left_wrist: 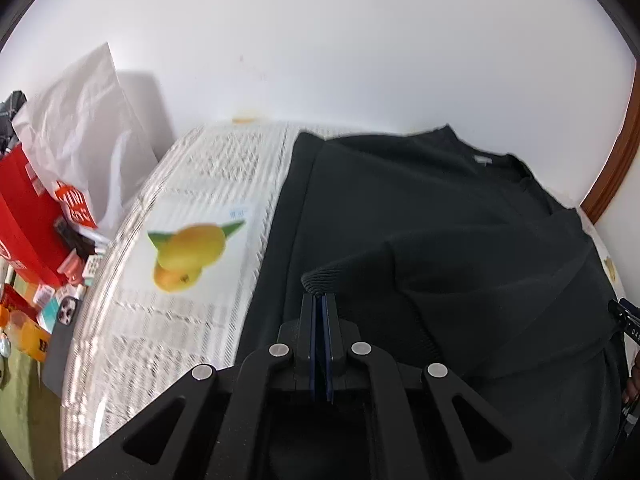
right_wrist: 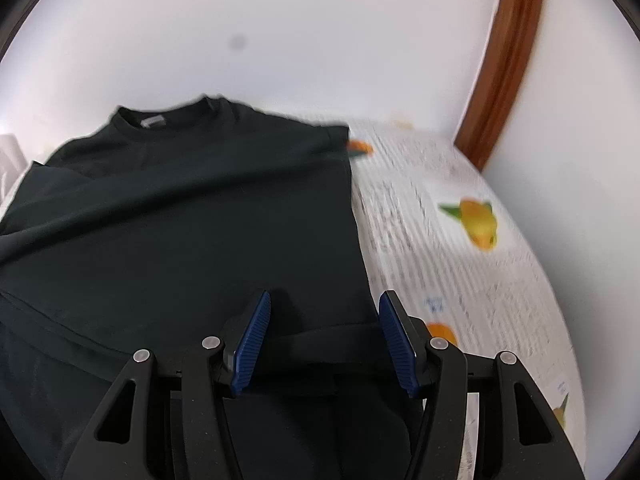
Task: Fold small clothes
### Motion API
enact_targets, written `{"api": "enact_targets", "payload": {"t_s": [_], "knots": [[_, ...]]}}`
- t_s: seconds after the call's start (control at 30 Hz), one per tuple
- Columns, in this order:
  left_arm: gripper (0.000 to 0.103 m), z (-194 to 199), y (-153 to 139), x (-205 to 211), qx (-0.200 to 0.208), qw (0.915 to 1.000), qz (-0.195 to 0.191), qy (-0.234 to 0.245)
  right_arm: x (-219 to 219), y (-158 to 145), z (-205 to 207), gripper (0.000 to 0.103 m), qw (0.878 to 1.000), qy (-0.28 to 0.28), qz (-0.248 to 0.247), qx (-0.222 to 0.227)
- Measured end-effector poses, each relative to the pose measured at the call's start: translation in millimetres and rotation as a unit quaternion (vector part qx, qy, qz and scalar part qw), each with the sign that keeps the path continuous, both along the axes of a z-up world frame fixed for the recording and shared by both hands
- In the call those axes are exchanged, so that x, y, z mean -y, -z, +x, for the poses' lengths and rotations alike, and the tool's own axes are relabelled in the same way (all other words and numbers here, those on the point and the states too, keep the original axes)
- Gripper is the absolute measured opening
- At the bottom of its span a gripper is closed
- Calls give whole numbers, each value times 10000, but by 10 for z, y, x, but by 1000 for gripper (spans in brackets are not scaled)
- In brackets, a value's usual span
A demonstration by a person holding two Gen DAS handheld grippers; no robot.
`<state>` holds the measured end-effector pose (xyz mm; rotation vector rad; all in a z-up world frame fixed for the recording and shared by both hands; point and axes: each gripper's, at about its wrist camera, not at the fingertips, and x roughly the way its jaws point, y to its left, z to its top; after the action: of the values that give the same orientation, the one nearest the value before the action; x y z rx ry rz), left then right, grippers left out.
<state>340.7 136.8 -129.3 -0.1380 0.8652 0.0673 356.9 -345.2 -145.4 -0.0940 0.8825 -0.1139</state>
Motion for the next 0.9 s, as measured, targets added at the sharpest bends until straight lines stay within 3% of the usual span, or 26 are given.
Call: {"api": "enact_targets", "payload": {"t_s": [0.4,0.53,0.67,0.9], "knots": [[7,-259,-207,219,268,9980,530,218,138,-225,-381,56,9984,-46,528,213],[7,-467,-317,295,320,9978,510,280,152,-320,-612,56,9988,59,378,308],[7,-685,-379,337,260,9982,364,398,189,-402,-872,56,9980,32,604,204],[8,-1215,-438,386,304,9978,442,390,174,-453,-1422,56,9980,-63,609,176]]}}
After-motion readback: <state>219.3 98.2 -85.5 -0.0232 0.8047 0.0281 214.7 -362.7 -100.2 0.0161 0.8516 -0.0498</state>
